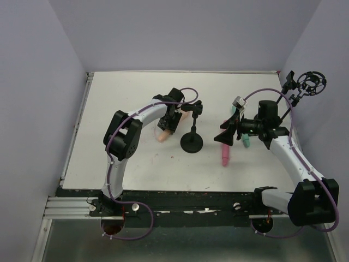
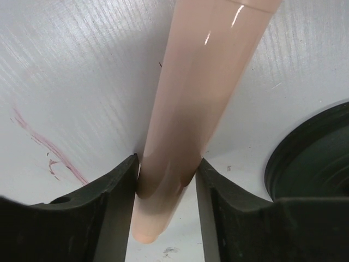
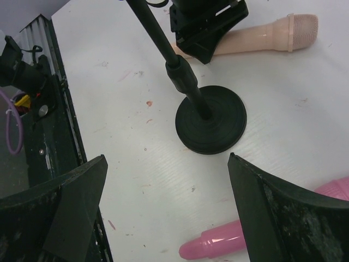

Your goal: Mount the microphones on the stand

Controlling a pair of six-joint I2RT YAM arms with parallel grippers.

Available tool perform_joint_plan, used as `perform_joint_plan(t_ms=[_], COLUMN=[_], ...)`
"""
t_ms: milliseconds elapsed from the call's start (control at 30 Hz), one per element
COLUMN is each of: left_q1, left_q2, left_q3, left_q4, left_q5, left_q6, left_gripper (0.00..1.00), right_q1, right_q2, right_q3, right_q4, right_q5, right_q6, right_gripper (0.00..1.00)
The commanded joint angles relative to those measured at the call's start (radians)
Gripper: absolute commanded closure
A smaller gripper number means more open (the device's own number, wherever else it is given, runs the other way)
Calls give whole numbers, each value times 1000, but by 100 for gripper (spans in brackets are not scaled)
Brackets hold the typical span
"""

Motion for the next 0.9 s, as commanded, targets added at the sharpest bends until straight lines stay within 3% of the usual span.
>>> perform_joint_plan(t_ms=[0,100,233,400,533,733,867], left_q1=[-5,-4,-4,9,38,65,81], left_q2=[13,11,-27,-157,-324,-551,-697], left_q3=[12,14,-14,-99,-201,-340,-402], left_q4=[-22,-27,-2,71,157,248,280], left_q5=[-35,-37,-44,-37,6,43,37], left_q6=[-8,-3,-6,-37,-80,-118,-135], left_gripper=[54,60,82,93,98,100,100], right_q1=[-14,-24,-31,-37,-37,-37,-37], right_q2=[0,-3,-5,6,17,64,75], right_q3=[35,36,39,56,97,281,421], right_q4=[-19,-22,-34,-104,-198,-514,-641], right_q5=[-41,-45,-56,-77,-77,-97,-85], right_q6=[-12,-15,-24,-99,-180,-377,-411], right_gripper=[0,0,0,0,0,0,0])
